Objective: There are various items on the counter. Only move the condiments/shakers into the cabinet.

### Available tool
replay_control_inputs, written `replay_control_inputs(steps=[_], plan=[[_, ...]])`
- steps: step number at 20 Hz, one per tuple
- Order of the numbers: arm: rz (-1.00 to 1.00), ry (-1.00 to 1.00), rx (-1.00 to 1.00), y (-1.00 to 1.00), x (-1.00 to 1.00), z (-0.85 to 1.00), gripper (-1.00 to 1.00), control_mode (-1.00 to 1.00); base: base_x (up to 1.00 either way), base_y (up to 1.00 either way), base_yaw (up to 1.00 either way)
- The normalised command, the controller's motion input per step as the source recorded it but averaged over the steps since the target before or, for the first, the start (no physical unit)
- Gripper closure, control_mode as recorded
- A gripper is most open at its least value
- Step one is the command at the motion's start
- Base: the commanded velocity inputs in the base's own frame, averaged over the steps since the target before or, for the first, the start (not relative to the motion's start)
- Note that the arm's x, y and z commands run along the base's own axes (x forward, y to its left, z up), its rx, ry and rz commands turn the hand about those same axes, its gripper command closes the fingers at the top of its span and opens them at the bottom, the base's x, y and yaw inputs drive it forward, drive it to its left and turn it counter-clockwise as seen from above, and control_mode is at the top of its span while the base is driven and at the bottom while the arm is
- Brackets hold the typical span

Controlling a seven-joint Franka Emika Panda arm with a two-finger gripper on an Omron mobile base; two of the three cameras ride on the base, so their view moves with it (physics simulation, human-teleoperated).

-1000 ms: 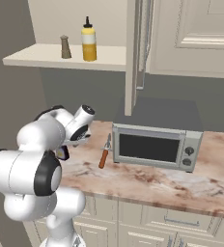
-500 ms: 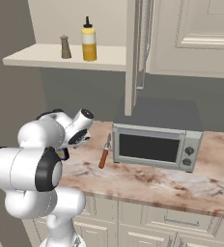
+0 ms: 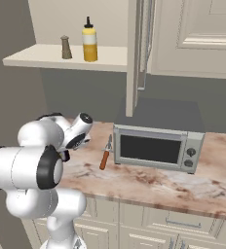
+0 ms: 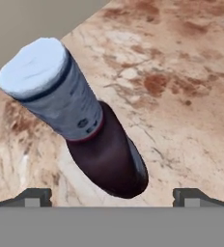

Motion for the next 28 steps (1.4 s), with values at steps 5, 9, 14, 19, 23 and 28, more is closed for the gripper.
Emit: replay_control_inputs(steps=[5,9,14,19,23,28], plan=[[0.01,0.00,0.00,0.04,0.16,-0.01,-1.00,-1.00,0.00,0.00,0.00],[0.01,0.00,0.00,0.00,0.05,0.00,-1.00,-1.00,0.00,0.00,0.00],[0.02,0.00,0.00,0.02,0.01,-0.01,-1.00,-1.00,0.00,0.00,0.00],[0.01,0.00,0.00,0.12,0.00,-0.06,-1.00,-1.00,0.00,0.00,0.00],[0.01,0.00,0.00,0.17,0.00,-0.07,-1.00,-1.00,0.00,0.00,0.00],[0.00,0.00,0.00,0.09,0.03,-0.05,-1.00,-1.00,0.00,0.00,0.00]])
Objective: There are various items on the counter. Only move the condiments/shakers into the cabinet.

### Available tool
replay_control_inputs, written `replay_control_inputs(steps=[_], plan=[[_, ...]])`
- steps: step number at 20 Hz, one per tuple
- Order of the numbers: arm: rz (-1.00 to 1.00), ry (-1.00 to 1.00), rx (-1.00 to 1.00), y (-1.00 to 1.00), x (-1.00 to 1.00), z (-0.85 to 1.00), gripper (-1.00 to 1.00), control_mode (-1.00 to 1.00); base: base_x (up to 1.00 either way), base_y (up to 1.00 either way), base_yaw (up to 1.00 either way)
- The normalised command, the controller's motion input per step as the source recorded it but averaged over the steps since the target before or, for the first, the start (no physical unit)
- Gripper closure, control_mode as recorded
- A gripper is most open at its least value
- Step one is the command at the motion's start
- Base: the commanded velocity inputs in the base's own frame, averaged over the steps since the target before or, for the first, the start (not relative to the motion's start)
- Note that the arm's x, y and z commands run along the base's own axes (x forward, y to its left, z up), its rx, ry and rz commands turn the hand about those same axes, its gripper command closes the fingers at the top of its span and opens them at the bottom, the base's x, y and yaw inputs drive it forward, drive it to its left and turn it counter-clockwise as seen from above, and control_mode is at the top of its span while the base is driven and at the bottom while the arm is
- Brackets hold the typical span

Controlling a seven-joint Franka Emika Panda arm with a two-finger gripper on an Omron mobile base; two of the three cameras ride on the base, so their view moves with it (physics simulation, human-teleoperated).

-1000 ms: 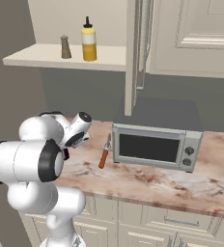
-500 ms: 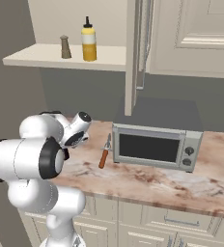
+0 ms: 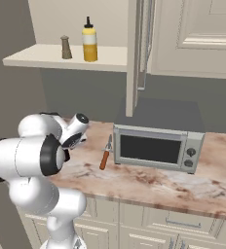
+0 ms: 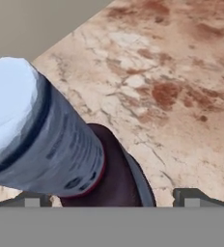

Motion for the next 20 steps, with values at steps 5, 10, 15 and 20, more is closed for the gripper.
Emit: replay_control_inputs(steps=[5,10,15,20], plan=[[0.00,0.00,0.00,0.02,0.05,-0.05,1.00,-1.00,0.00,0.00,0.00],[0.00,0.00,0.00,0.00,0.00,0.00,1.00,-1.00,0.00,0.00,0.00],[0.00,-0.08,0.00,0.00,-0.20,0.16,1.00,-1.00,0.00,0.00,0.00],[0.00,-0.22,0.00,0.00,-0.70,0.71,1.00,-1.00,0.00,0.00,0.00]])
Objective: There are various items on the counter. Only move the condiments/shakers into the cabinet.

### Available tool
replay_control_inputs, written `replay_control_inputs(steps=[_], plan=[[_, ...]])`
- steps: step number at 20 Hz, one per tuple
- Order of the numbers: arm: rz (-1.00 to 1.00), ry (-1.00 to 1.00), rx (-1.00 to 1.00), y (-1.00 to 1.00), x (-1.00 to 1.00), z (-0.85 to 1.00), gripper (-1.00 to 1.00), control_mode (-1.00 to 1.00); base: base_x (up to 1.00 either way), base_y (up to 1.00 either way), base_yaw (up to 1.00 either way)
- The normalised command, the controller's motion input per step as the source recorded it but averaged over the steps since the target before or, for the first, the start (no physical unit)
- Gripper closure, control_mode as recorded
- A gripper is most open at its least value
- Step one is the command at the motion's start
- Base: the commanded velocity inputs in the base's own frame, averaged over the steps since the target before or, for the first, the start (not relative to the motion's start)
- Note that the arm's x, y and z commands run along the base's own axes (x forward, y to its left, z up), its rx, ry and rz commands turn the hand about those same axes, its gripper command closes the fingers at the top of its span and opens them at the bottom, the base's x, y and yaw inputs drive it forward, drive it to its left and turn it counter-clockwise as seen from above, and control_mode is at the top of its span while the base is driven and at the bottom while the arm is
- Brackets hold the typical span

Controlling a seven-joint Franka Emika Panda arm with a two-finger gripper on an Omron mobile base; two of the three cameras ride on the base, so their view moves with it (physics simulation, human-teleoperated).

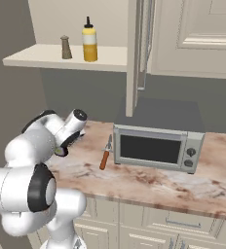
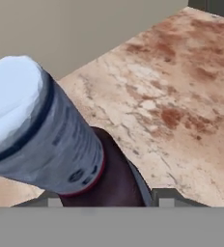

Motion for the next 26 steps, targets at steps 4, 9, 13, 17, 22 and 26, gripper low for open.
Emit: replay_control_inputs(steps=[4,9,13,17,22,26], plan=[[-0.01,-0.27,0.03,0.00,-0.97,1.00,1.00,-1.00,0.00,0.00,0.00],[-0.09,-0.23,0.04,0.00,-0.84,1.00,1.00,-1.00,0.00,0.00,0.00],[-0.13,-0.19,0.04,0.00,-0.77,1.00,1.00,-1.00,0.00,0.00,0.00],[-0.14,-0.11,0.08,0.00,-0.83,1.00,1.00,-1.00,0.00,0.00,0.00],[-0.16,-0.01,0.11,0.00,-0.81,1.00,1.00,-1.00,0.00,0.00,0.00],[-0.16,0.00,0.12,0.01,-0.85,1.00,1.00,-1.00,0.00,0.00,0.00]])
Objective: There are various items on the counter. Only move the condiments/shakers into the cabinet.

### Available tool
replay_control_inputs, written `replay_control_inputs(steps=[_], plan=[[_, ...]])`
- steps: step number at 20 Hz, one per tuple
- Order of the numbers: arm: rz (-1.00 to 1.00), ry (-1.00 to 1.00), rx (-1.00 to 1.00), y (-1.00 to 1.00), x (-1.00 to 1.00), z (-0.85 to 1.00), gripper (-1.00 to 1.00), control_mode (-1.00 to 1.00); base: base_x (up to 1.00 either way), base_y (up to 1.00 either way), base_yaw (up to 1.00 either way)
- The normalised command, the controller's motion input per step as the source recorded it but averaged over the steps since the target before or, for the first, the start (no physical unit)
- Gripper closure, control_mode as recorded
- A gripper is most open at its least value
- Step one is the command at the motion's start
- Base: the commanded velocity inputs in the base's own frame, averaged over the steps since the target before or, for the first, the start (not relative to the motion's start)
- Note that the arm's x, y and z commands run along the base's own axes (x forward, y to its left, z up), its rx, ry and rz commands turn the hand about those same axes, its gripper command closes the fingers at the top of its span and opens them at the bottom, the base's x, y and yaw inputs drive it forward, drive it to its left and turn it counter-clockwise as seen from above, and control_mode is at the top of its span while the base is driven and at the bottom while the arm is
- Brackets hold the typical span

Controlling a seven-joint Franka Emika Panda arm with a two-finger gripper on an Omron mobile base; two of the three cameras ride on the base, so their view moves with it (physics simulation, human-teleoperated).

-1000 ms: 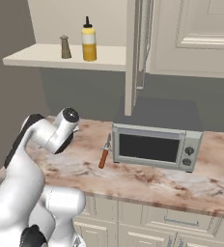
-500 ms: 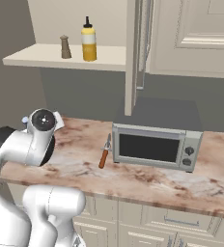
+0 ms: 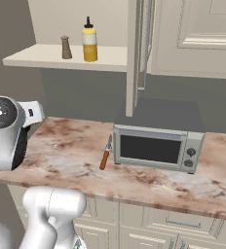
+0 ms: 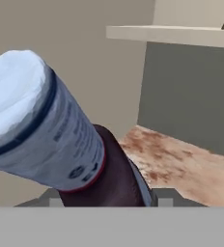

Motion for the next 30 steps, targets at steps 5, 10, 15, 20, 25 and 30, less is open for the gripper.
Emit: replay_control_inputs(steps=[5,10,15,20,25,30], plan=[[-0.29,0.01,0.27,0.26,-0.62,0.96,1.00,-1.00,0.00,0.00,0.00],[-0.39,-0.01,0.31,0.41,-0.29,0.74,1.00,-1.00,0.00,0.00,0.00],[-0.41,0.03,0.17,0.27,-0.01,0.52,1.00,-1.00,0.00,0.00,0.00],[-0.25,0.17,0.03,0.03,0.18,0.19,1.00,-1.00,0.00,0.00,0.00],[-0.01,0.02,0.01,0.00,0.24,0.00,1.00,-1.00,0.00,0.00,0.00],[-0.04,0.08,0.04,0.00,0.52,0.09,1.00,-1.00,0.00,0.00,0.00]])
